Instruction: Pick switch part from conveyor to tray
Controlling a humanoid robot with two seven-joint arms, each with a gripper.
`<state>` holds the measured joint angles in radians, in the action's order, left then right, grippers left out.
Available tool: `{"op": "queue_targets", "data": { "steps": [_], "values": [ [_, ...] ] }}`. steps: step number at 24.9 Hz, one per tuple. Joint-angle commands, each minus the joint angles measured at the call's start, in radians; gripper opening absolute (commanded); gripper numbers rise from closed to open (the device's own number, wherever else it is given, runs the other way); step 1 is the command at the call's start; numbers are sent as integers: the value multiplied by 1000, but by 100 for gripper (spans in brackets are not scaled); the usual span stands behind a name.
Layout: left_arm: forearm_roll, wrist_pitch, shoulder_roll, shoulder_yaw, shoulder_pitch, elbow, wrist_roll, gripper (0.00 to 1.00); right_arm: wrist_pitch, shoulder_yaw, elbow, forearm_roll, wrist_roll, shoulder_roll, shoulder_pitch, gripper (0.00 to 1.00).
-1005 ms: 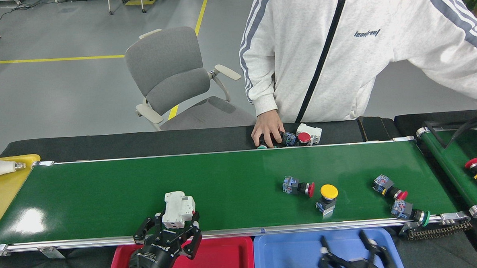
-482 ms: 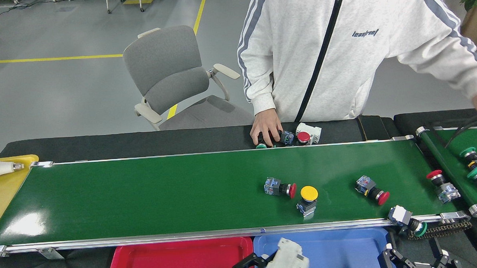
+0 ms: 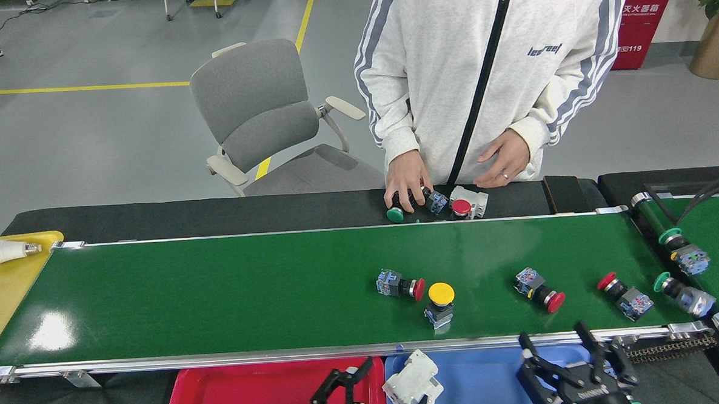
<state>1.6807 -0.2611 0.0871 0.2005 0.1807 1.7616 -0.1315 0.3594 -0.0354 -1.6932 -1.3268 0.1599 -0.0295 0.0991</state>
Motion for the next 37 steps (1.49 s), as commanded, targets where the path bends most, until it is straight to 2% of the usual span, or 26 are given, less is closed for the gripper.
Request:
{"op": "queue_targets", "data": {
  "steps": [1,6,9,13,14,15,18,19,22,24,25,29,31,34,37],
  "values": [
    [-4,13,2,-136,-3,15,13,100,12,60,24,0,63,8,-56,98],
    [-104,8,-49,-355,-7,12,30,100,0,198,175,-2,118,-1,-191,98],
    [-128,6,-87,-385,-6,-5,30,100,-39,247,245,-6,118,-13,-253,98],
    [-133,8,-99,-385,-24,-22,30,100,-125,331,380,-5,113,-44,-355,96],
    [-133,8,-99,-385,-29,-22,30,100,-139,339,415,-6,112,-55,-392,92],
    [-134,8,-101,-385,-32,-24,30,100,-142,350,441,-6,112,-59,-421,84],
    [-133,6,-115,-380,-36,-27,30,100,-140,414,517,-8,113,-53,-499,56],
    [-134,6,-118,-378,-38,-28,30,100,-140,428,538,-6,112,-53,-515,49],
    [-142,3,-129,-372,-53,-27,30,100,-132,442,589,-6,110,-53,-546,20],
    [-162,0,-132,-371,-50,-27,30,100,-125,443,590,0,105,-49,-544,4],
    [-171,-13,-135,-371,-49,-27,30,100,-111,443,587,3,99,-43,-542,2],
    [-174,-76,-138,-371,-40,-24,30,100,-97,442,567,5,93,-41,-532,1],
    [-174,-83,-138,-372,-36,-24,29,100,-96,442,524,6,93,-40,-507,1],
    [-174,-86,-138,-377,-27,-24,29,100,-79,439,417,8,102,-30,-449,1],
    [-176,-86,-138,-380,-21,-21,29,100,-56,443,262,6,127,-29,-345,1]
  ]
}}
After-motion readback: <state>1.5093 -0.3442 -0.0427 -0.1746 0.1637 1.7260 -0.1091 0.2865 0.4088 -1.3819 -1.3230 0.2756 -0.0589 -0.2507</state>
